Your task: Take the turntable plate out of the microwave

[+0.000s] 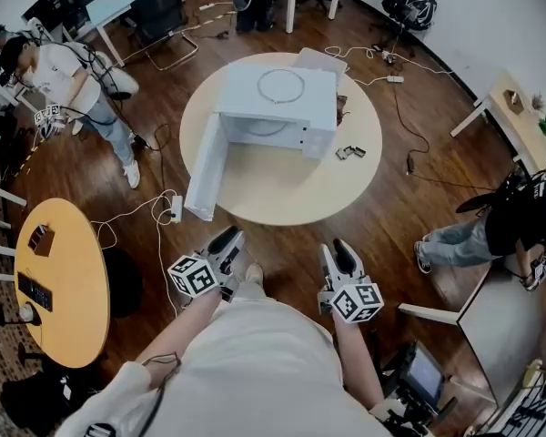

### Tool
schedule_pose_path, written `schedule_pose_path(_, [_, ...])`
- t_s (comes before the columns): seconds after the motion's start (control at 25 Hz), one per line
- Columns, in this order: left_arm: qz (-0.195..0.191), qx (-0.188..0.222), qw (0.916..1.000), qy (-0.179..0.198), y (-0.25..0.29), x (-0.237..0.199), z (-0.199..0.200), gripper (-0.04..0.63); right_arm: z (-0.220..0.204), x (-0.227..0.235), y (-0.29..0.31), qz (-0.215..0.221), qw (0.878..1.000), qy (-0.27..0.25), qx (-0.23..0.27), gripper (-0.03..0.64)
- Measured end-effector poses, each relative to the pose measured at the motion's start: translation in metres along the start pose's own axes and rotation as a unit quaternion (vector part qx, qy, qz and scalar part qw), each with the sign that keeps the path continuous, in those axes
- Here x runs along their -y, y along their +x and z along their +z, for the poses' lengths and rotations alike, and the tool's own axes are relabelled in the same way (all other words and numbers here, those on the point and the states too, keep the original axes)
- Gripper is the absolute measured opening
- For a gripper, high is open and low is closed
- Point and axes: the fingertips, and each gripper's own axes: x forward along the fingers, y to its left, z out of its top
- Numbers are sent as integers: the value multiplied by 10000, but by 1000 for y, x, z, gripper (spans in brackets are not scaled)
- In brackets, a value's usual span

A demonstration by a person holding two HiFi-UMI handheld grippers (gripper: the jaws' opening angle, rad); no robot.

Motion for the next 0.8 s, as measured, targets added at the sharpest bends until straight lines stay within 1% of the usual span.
schedule_pose_path(0.2, [-23, 9, 10000, 23, 12, -22, 22, 127, 1, -6, 39, 69, 9999, -17, -80, 156])
schedule_pose_path(0.44, [10, 36, 10000, -38, 19, -49, 44, 127, 4, -18, 79, 184, 9996, -99, -202, 156])
schedule_pose_path(0.64, [3, 117, 9999, -71, 22, -68, 67, 127, 9, -23, 107, 178, 9993, -168, -266, 156])
schedule_pose_path(0.8, [-31, 83, 9999, -114, 28, -82, 75, 127, 11, -26, 127, 176, 9993, -197, -259, 156])
